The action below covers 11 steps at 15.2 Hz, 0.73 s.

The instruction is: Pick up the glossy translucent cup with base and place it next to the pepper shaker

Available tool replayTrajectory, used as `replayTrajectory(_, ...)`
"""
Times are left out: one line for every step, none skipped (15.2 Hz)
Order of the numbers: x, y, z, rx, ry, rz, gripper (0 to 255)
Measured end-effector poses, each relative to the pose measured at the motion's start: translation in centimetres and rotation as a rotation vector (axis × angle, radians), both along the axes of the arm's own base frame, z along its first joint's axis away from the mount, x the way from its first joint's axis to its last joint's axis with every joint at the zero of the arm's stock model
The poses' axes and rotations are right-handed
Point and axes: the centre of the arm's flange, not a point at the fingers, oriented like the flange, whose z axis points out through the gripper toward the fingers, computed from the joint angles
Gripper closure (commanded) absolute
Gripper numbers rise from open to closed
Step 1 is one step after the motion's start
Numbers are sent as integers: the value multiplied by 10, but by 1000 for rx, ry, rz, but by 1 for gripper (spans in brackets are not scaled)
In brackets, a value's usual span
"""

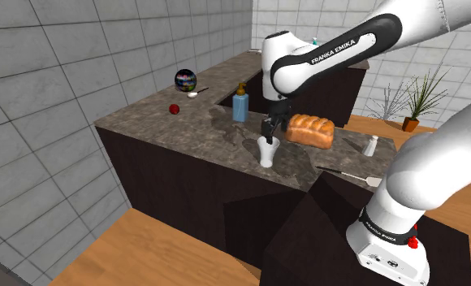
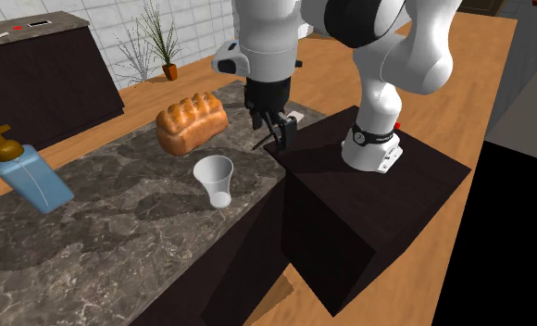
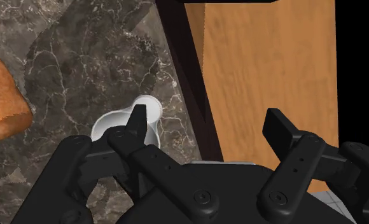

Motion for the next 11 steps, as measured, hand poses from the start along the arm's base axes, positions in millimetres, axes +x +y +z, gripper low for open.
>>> replayTrajectory(8,-1,-11,-14,-6,-3,0)
replayTrajectory(12,-4,-21,-27,-11,-5,0)
replayTrajectory(19,-6,-31,-41,-17,-7,0)
replayTrajectory(28,-9,-37,-54,-23,-10,0)
replayTrajectory(36,-13,-49,-68,-27,-13,0)
replayTrajectory(45,-14,-59,-81,-33,-15,0)
replayTrajectory(51,-15,-71,-94,-38,-17,0)
replayTrajectory(60,-19,-80,-107,-44,-19,0)
replayTrajectory(66,-22,-88,-121,-49,-22,0)
replayTrajectory(70,-25,-98,-134,-55,-24,0)
replayTrajectory(80,-30,-105,-148,-60,-27,0)
